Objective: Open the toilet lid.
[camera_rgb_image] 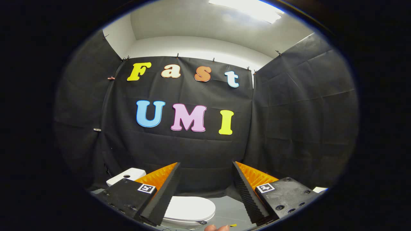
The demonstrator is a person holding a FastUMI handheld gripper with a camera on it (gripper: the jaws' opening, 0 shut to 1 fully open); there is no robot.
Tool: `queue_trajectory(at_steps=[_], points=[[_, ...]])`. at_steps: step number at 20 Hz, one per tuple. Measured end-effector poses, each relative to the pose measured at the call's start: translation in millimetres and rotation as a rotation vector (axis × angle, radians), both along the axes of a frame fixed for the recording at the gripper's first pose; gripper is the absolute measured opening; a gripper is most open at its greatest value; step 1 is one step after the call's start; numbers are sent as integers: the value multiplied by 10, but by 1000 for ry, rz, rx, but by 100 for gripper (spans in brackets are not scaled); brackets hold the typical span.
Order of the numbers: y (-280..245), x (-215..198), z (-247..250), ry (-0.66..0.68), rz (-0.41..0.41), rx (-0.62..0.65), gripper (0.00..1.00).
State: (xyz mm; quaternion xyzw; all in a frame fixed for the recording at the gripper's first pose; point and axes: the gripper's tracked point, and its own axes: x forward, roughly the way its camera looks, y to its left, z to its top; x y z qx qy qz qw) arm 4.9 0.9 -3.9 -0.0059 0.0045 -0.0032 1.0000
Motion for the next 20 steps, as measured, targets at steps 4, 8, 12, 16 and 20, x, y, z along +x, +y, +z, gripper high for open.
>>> queue_trajectory(at_steps=[4, 8, 12, 16, 20], points=[[23, 44, -84, -18, 8, -44, 98], [95, 143, -340, 16, 66, 27, 98], [184, 331, -637, 71, 128, 129, 98], [163, 573, -1053, 156, 173, 195, 98], [110, 649, -1627, 272, 213, 312, 98]])
